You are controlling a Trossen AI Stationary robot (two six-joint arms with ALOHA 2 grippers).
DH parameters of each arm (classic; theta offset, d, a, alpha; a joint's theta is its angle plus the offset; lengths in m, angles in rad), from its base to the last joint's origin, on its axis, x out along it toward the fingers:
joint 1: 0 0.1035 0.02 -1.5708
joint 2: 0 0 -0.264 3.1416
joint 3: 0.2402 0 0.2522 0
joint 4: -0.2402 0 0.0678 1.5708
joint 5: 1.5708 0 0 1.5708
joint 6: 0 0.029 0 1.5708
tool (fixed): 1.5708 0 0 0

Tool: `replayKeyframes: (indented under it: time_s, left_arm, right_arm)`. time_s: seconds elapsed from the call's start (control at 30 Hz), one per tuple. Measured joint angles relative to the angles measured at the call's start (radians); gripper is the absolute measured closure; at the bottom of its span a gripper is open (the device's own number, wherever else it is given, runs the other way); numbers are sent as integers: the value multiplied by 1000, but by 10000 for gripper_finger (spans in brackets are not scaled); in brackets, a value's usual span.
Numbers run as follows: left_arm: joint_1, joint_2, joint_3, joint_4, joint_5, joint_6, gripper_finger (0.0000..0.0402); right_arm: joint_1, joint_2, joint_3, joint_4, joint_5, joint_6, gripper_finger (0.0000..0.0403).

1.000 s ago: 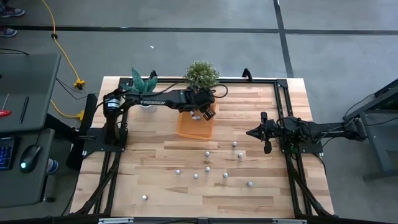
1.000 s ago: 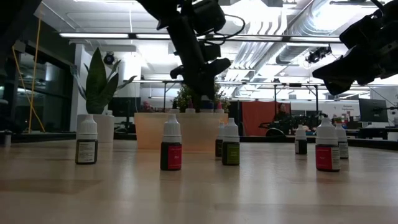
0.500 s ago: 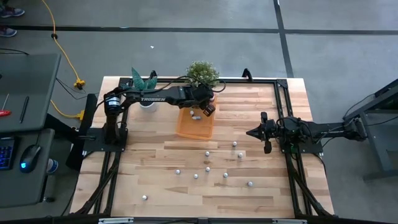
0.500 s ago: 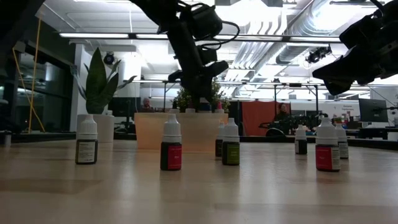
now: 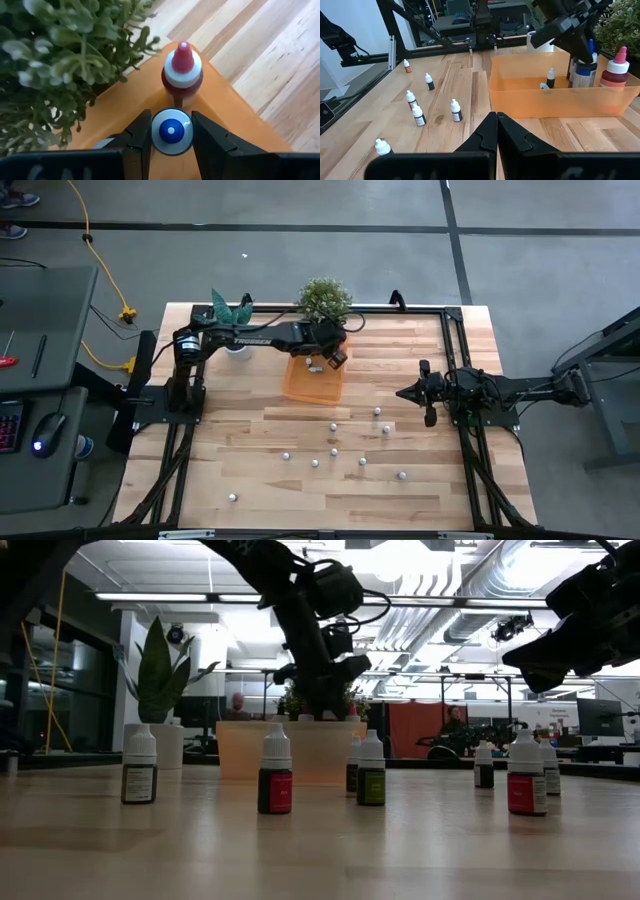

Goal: Pick & Place food coloring
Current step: Put the large blue food coloring bottle into the orange bin

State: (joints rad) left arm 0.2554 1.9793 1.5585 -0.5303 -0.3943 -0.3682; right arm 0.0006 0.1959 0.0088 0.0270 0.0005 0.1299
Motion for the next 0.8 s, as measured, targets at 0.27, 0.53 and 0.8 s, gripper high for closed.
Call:
replayKeyframes:
  time_s: [0.27, 0.53, 0.8]
  left_arm:
    - [7, 8, 0, 2, -12, 0, 302]
    - [14, 17, 1, 6, -2, 0, 297]
    - [13, 18, 0, 1, -8, 7, 248]
  right_arm:
    - [0, 0, 0, 0, 0, 0, 402]
    - [0, 0, 0, 0, 0, 0, 402]
    - [0, 0, 0, 0, 0, 0, 402]
